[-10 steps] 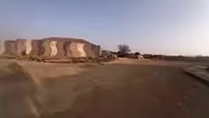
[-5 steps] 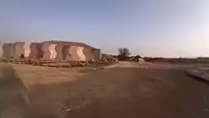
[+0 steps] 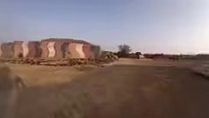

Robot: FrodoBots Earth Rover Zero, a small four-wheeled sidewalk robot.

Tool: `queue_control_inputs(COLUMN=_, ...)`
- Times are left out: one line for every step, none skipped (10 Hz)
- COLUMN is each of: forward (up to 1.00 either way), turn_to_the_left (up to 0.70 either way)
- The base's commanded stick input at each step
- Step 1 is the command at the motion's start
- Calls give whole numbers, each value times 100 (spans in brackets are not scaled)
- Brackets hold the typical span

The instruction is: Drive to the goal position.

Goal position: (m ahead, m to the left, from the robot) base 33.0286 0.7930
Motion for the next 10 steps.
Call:
queue_control_inputs(forward=69, turn_to_the_left=-35)
queue_control_inputs(forward=69, turn_to_the_left=-34)
queue_control_inputs(forward=69, turn_to_the_left=-34)
queue_control_inputs(forward=69, turn_to_the_left=0)
queue_control_inputs(forward=69, turn_to_the_left=0)
queue_control_inputs(forward=69, turn_to_the_left=0)
queue_control_inputs(forward=69, turn_to_the_left=0)
queue_control_inputs(forward=69, turn_to_the_left=0)
queue_control_inputs(forward=69, turn_to_the_left=0)
queue_control_inputs(forward=69, turn_to_the_left=0)
